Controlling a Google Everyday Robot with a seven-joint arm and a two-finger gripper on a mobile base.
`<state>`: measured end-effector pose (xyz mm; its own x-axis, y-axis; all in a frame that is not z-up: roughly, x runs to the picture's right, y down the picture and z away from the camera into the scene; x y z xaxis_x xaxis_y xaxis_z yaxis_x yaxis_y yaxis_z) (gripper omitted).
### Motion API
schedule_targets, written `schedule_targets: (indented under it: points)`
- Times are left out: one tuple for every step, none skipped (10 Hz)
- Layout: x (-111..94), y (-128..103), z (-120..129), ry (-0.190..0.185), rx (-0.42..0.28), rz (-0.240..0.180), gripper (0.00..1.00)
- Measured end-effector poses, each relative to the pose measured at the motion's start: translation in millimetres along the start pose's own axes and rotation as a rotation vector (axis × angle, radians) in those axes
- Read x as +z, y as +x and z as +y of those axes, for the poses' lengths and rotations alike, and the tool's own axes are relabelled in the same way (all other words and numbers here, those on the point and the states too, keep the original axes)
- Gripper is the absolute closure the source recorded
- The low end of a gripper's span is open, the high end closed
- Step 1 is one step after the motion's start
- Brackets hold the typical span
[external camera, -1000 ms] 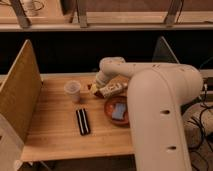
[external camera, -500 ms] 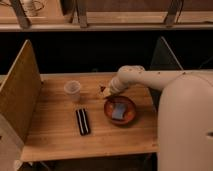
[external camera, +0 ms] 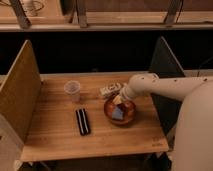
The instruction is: Place the pepper in the ceramic bowl
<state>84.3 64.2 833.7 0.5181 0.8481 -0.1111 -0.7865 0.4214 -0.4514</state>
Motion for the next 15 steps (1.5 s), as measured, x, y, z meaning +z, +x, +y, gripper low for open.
schedule_targets:
  points:
    - [0.6,-0.9,1.1,-0.001,-0.002,0.0,0.9]
    - [0.9,-1.3,1.5,-0.002,-0.003,0.0,0.78]
    - [0.8,-1.2,1.4,-0.001,-0.004,0.0,0.68]
    - [0.8,-1.4,1.4,-0.001,-0.004,0.0,0.58]
    - [0.7,-1.7,1.4,-0.001,-0.004,0.0,0.5]
    - [0.7,-1.5,1.2,-0.001,-0.003,0.0,0.38]
    - [0.6,-1.4,1.1,-0.001,-0.003,0.0,0.28]
    - [0.6,-1.3,1.1,-0.001,-0.002,0.0,0.22]
    - [0.7,-1.1,1.0,-0.001,-0.002,0.0,0.2]
    - [0.5,-0.9,0.6,-0.001,-0.002,0.0,0.2]
    - [0.4,-0.8,0.5,0.0,-0.001,0.0,0.2]
    - [0.5,-0.7,0.4,0.0,-0.001,0.0,0.2]
    - [0.6,-0.6,0.4,-0.001,-0.001,0.0,0.2]
    - [0.5,-0.4,0.1,0.0,-0.001,0.0,0.2]
    - [0.5,-0.3,0.1,0.0,-0.001,0.001,0.2]
